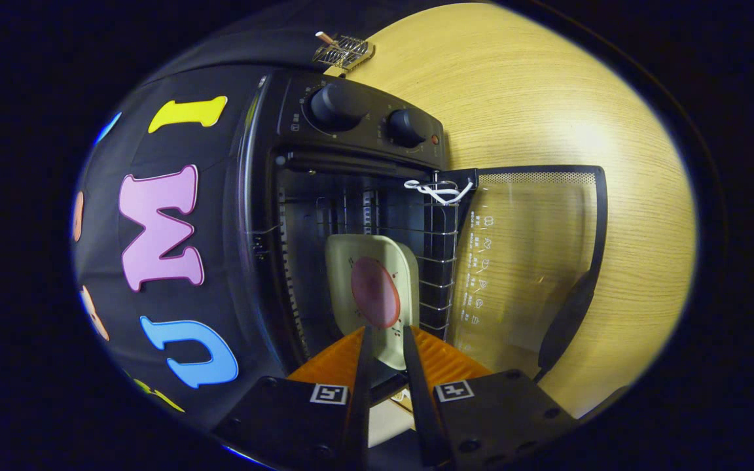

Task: Open the toaster oven, put the food inside, and close the toaster oven door.

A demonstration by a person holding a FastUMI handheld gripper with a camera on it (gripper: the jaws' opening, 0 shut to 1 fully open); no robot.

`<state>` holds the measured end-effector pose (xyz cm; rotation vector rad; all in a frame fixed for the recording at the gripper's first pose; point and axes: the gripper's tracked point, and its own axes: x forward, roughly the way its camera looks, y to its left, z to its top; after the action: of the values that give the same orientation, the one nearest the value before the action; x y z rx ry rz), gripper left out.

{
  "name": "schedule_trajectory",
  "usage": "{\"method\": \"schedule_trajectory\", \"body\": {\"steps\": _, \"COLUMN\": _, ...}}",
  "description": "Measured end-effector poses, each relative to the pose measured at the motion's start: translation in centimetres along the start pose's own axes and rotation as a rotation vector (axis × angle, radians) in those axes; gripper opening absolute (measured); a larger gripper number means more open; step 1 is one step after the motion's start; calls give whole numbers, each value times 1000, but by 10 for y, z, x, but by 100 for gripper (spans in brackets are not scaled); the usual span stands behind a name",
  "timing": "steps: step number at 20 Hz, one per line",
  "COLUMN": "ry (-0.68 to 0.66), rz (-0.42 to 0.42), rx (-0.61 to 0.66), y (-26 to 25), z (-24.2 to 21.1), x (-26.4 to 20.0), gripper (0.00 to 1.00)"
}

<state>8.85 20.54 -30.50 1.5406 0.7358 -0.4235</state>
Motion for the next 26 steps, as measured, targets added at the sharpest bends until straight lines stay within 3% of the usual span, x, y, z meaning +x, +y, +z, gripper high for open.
{"method": "schedule_trajectory", "body": {"steps": 2, "ry": 24, "rz": 14, "rx": -61, "y": 0, "z": -4, "x": -11, "gripper": 48}}
{"method": "schedule_trajectory", "body": {"steps": 4, "ry": 50, "rz": 44, "rx": -161, "y": -1, "z": -6, "x": -24, "gripper": 50}}
{"method": "schedule_trajectory", "body": {"steps": 5, "ry": 55, "rz": 62, "rx": -227, "y": -3, "z": -5, "x": -29, "gripper": 56}}
{"method": "schedule_trajectory", "body": {"steps": 7, "ry": 44, "rz": 77, "rx": -363, "y": -12, "z": 1, "x": -40, "gripper": 91}}
{"method": "schedule_trajectory", "body": {"steps": 8, "ry": 34, "rz": 84, "rx": -421, "y": -15, "z": 5, "x": -48, "gripper": 97}}
{"method": "schedule_trajectory", "body": {"steps": 13, "ry": 18, "rz": 92, "rx": -674, "y": -29, "z": 15, "x": -68, "gripper": 97}}
{"method": "schedule_trajectory", "body": {"steps": 21, "ry": 60, "rz": 89, "rx": -1224, "y": -37, "z": -9, "x": -104, "gripper": 99}}
{"method": "schedule_trajectory", "body": {"steps": 26, "ry": 116, "rz": 52, "rx": -1406, "y": -69, "z": -20, "x": -124, "gripper": 99}}
